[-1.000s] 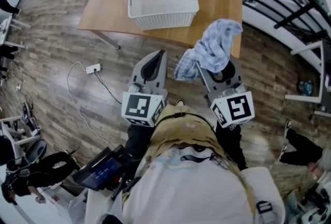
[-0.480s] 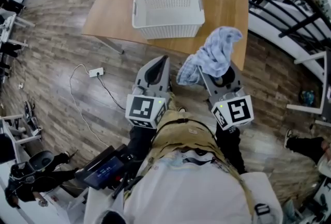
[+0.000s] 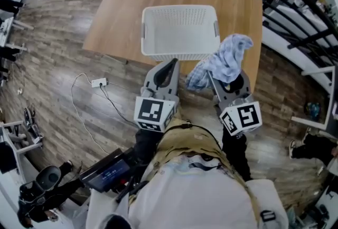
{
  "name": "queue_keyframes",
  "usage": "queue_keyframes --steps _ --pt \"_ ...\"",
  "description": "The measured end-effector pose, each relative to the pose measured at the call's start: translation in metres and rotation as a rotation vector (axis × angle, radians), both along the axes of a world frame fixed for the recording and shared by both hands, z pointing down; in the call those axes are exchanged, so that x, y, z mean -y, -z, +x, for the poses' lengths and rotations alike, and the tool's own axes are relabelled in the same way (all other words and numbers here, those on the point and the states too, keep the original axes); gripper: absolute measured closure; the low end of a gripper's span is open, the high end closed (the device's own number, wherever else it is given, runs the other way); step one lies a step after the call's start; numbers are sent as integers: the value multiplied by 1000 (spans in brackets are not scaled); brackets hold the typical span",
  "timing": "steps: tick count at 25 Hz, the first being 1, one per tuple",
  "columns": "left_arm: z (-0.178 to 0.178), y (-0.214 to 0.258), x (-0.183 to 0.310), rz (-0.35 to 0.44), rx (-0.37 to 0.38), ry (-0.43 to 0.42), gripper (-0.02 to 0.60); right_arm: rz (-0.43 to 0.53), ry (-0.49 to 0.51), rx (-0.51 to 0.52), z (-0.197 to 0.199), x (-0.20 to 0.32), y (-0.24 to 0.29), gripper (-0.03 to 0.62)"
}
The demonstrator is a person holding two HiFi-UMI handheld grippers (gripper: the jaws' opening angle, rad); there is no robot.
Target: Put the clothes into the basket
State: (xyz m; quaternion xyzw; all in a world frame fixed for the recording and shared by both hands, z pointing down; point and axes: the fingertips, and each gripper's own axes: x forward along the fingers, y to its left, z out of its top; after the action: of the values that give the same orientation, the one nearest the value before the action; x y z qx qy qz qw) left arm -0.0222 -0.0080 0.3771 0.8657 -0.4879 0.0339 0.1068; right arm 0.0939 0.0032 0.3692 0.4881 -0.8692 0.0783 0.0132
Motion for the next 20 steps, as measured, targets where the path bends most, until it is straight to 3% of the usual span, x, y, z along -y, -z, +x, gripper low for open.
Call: queue_keyframes --steps 9,20 --pt "-24 -1 84 -28 -20 -10 581 -47 0 -22 -29 86 -3 350" --pt "-55 -3 138 -78 -49 -12 581 -94 5 -44 -73 145 -4 349"
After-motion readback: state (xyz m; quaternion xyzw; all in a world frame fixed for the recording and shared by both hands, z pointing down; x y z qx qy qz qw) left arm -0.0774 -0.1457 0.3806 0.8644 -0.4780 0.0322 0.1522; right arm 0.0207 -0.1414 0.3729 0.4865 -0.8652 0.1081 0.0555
